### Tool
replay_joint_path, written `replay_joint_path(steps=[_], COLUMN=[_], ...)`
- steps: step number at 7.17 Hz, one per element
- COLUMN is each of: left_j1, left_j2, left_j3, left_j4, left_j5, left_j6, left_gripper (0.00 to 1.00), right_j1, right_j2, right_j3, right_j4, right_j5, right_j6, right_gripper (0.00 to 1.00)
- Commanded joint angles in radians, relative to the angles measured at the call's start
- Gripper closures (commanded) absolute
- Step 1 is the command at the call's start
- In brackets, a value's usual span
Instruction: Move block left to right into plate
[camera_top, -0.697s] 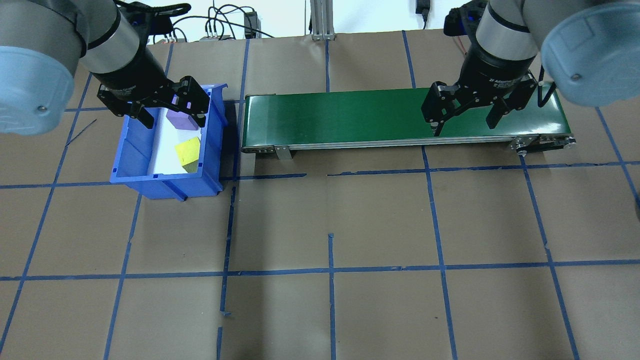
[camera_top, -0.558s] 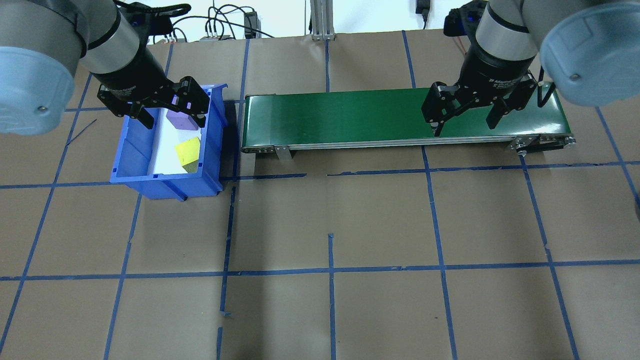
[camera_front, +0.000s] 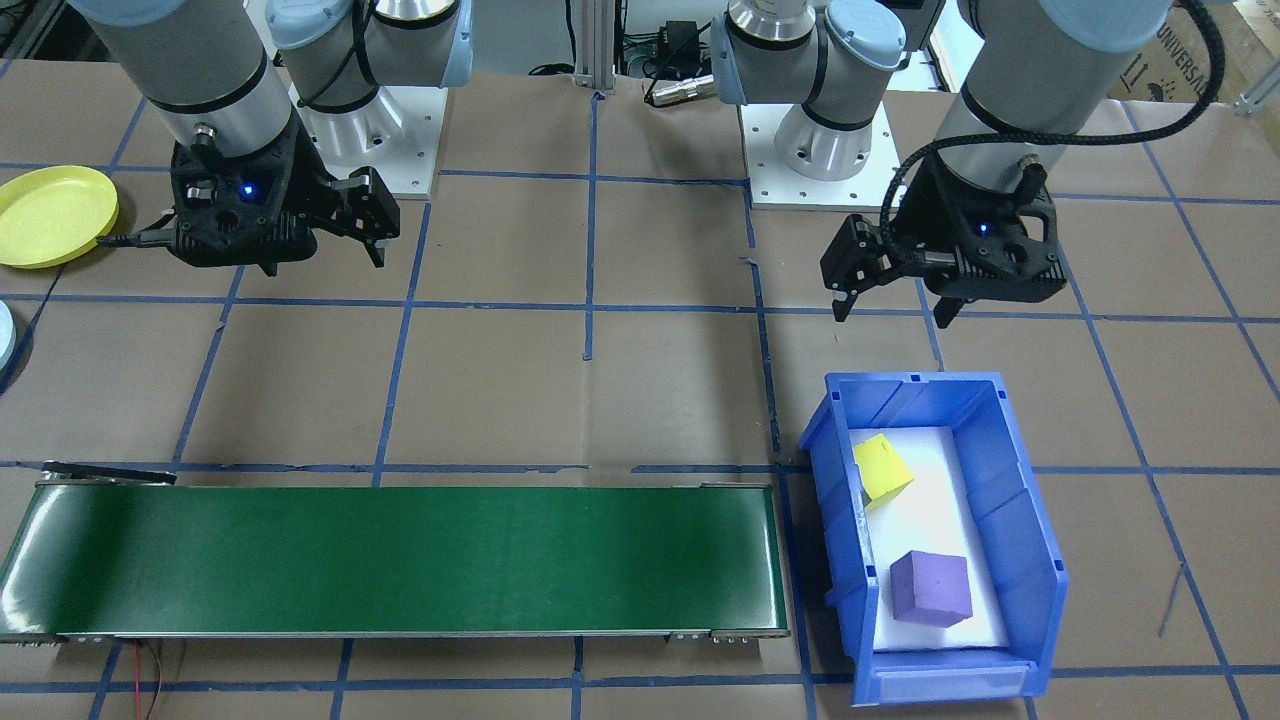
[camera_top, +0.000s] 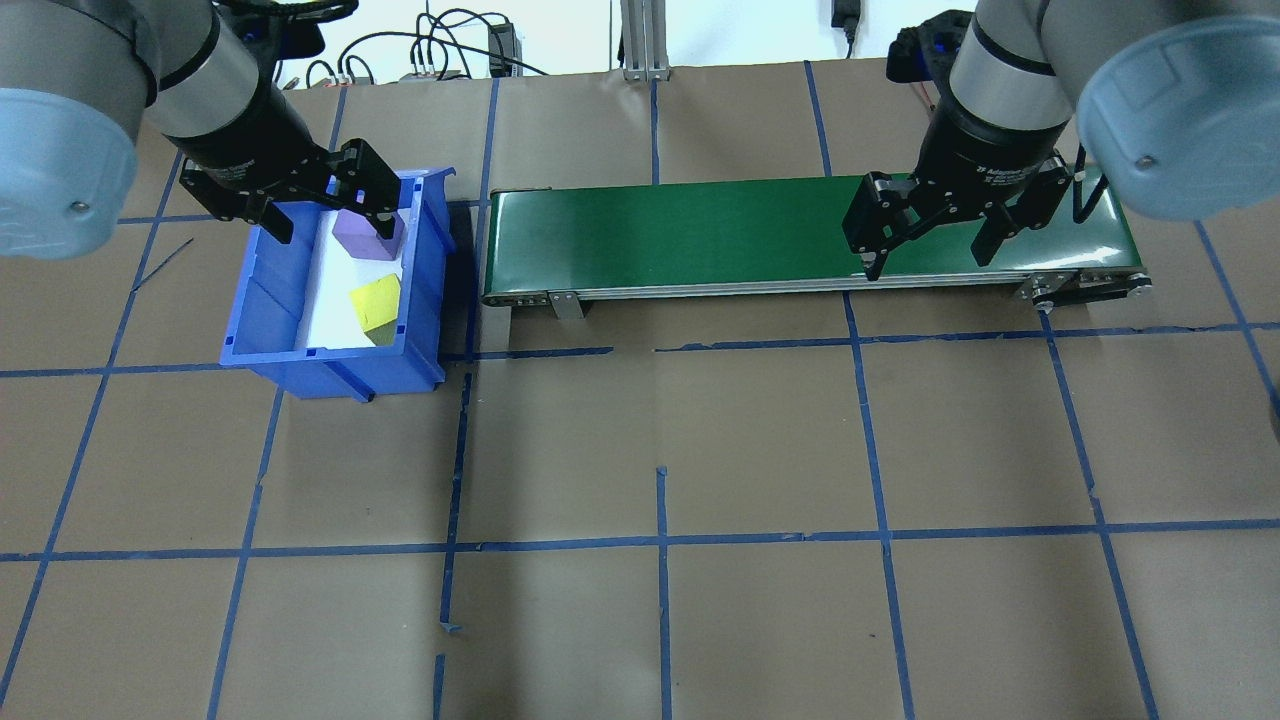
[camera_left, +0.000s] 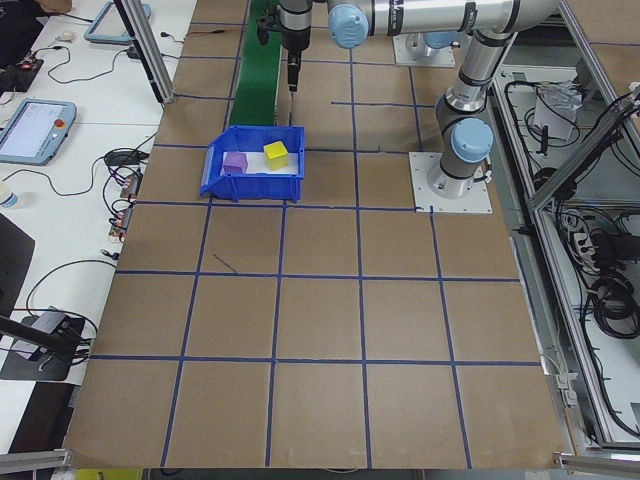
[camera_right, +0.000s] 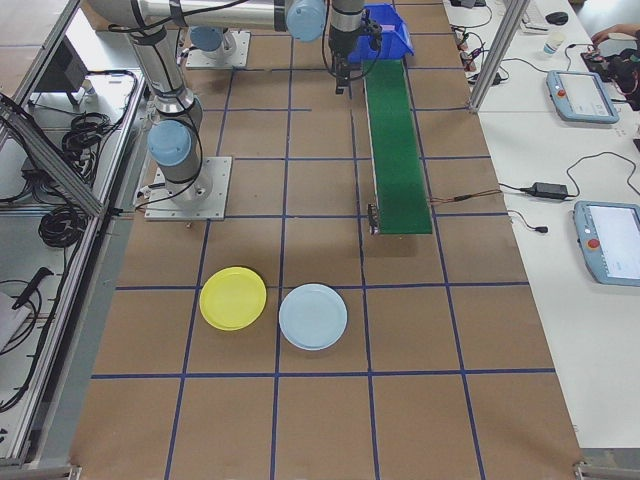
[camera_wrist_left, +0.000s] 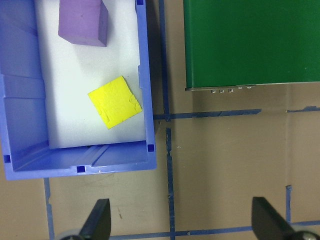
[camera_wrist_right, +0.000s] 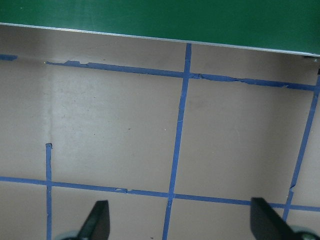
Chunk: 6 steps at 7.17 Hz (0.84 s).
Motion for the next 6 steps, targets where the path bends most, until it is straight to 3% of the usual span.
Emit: replay_joint_path(steps=[1,3,4,6], left_j1=[0.093,0.093,0.102,0.165], left_j2=[-0.036,-0.159,-0.207,-0.226], left_j3=[-0.002,-0.008,-0.012,-0.014], left_j4=[0.039,0.13,0.184,0.186], left_j5=[-0.005,-0.009,-0.002,-0.006], left_j6=[0.143,0.312,0.506,0.754], left_gripper=[0.0,0.0,0.0,0.0], right_j1=[0.0,0.0,0.0,0.0], right_j2=[0.0,0.0,0.0,0.006], right_j3=[0.001,0.001,0.001,-0.006], right_j4=[0.0,0.002,0.002,0.0], right_j5=[0.0,0.0,0.001,0.001], right_j6=[0.0,0.0,-0.006,-0.012], right_gripper=[0.0,0.0,0.0,0.0])
